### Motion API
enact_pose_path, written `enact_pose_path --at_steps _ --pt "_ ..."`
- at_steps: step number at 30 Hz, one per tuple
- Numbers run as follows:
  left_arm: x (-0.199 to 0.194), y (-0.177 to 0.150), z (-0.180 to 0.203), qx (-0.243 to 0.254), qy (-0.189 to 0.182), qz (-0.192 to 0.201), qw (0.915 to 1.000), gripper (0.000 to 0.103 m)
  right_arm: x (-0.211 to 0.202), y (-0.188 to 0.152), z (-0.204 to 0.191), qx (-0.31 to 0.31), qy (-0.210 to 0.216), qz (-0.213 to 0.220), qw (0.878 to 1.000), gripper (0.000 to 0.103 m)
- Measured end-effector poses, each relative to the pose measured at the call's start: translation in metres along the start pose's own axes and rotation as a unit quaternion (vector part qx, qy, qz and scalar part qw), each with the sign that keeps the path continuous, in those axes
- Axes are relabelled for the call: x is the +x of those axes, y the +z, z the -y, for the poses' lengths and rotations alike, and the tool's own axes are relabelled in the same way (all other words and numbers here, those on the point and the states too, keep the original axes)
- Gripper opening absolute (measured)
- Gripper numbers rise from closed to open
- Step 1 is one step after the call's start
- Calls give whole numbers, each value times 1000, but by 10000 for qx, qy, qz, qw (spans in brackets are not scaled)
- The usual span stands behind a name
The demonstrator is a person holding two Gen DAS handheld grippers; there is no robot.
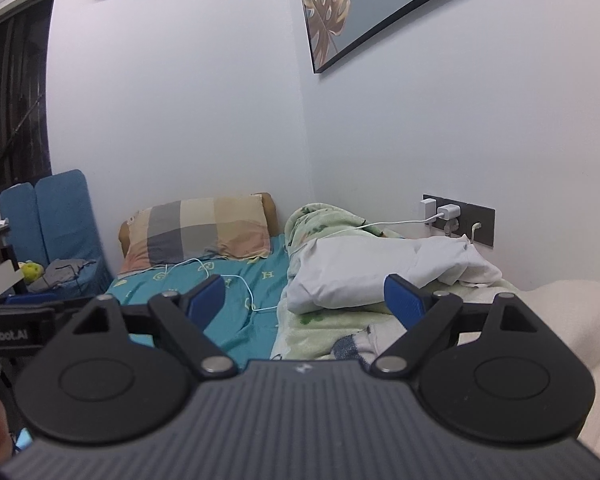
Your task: Fold clothes
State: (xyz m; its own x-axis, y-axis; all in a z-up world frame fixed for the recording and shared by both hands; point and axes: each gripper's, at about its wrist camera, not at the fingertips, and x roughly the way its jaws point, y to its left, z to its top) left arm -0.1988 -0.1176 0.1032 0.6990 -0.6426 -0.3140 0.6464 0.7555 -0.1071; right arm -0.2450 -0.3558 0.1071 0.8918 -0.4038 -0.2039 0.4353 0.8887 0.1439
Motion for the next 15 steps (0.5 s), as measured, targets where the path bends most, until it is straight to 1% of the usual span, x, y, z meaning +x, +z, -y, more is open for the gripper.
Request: enact_pose_path --at_steps 7,12,15 --pt "-1 -1 3 50 5 4 10000 103 -7 -2 -1 -28 -17 -8 10000 88" --pt "-5 -1 5 53 -58 19 10000 103 -11 -2 4 160 -3 -34 9999 88" --pt "-8 -1 5 81 -40 50 9999 103 -13 -2 3 147 -27 -23 9999 88"
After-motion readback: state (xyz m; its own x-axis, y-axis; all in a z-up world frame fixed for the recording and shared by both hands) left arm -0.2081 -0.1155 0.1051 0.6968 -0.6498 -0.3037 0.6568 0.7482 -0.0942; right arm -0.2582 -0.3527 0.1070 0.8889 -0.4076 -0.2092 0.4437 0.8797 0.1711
